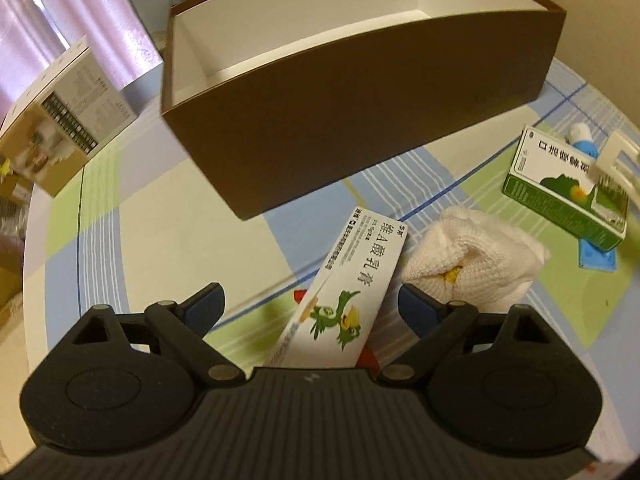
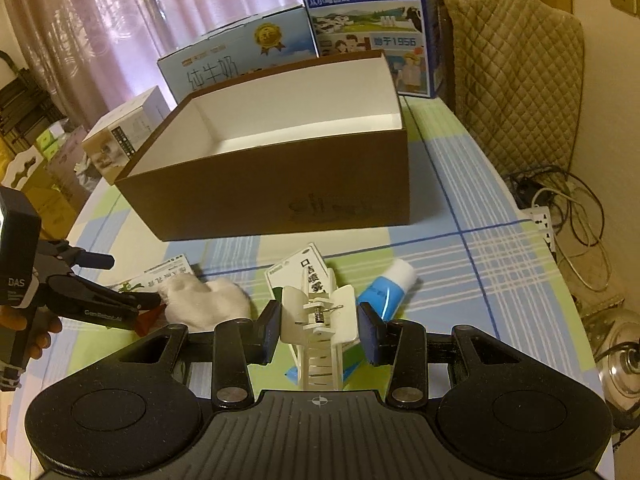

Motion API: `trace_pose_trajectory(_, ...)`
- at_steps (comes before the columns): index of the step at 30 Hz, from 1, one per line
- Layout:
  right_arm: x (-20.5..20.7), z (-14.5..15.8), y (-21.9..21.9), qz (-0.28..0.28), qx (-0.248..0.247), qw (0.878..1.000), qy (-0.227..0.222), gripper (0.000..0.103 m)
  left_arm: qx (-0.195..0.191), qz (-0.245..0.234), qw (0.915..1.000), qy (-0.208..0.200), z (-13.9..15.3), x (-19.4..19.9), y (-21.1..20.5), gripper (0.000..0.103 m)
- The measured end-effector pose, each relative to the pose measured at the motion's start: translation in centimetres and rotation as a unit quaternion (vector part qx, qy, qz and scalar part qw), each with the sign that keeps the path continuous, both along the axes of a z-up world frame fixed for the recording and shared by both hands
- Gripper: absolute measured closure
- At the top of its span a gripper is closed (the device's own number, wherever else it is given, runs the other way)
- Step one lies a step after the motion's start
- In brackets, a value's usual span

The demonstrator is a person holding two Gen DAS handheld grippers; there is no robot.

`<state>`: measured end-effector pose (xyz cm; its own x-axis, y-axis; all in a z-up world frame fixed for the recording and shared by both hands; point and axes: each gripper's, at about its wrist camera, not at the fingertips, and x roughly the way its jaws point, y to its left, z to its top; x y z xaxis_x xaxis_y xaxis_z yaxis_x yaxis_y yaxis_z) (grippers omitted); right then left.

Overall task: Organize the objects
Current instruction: 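Grasp the white plastic clip with the right tool while the left tool grasps the white-green ointment box, then carry the clip and ointment box into the brown box and open both tools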

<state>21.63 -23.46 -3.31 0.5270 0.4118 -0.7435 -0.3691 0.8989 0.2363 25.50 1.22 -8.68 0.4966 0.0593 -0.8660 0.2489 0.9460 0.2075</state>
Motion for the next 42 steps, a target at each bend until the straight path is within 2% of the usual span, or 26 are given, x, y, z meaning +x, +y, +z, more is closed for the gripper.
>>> trace_pose_trajectory(4,0.0,-0.1,-0.3,-0.006,0.000,1.000,0.002,0.065,0.012,-0.023,0.9997,0.003,-0.5,0.4,-0.6,0.014)
trace_pose_trajectory(7,0.1,-0.2,-0.3,-0.008,-0.001,1.000,0.004,0.065,0.022,-0.042,0.9989,0.007,-1.0,0.4,-1.0,0.020)
trace_pose_trajectory(8,0.1,-0.2,-0.3,-0.008,-0.001,1.000,0.004,0.065,0.025,-0.048,0.9985,0.007,-1.2,0.4,-1.1,0.029)
trace_pose_trajectory(9,0.2,-0.2,-0.3,-0.008,-0.002,1.000,0.004,0.065,0.027,-0.054,0.9982,0.007,-1.3,0.3,-1.2,0.042)
trace_pose_trajectory(10,0.2,-0.2,-0.3,-0.008,-0.002,1.000,0.004,0.065,0.026,-0.058,0.9980,0.007,-1.3,0.2,-1.2,0.048)
trace_pose_trajectory(11,0.2,-0.2,-0.3,-0.009,-0.002,1.000,0.004,0.065,0.020,-0.061,0.9979,0.007,-1.3,0.1,-1.2,0.061)
trace_pose_trajectory(13,0.2,-0.2,-0.3,-0.008,-0.001,1.000,0.005,0.065,0.015,-0.062,0.9980,0.002,-1.2,0.0,-1.2,0.067)
trace_pose_trajectory(23,0.1,-0.2,-0.2,-0.008,0.001,1.000,0.001,0.065,-0.031,-0.017,0.9990,-0.027,0.9,-1.5,0.5,0.068)
trace_pose_trajectory(32,-0.2,0.2,0.1,-0.001,0.006,1.000,-0.003,0.065,-0.088,0.042,0.9942,-0.047,3.8,-4.4,2.2,0.068)
trace_pose_trajectory(42,-0.6,0.6,1.5,0.025,0.021,0.999,-0.004,0.065,-0.107,0.067,0.9890,-0.077,7.2,-7.0,2.6,0.068)
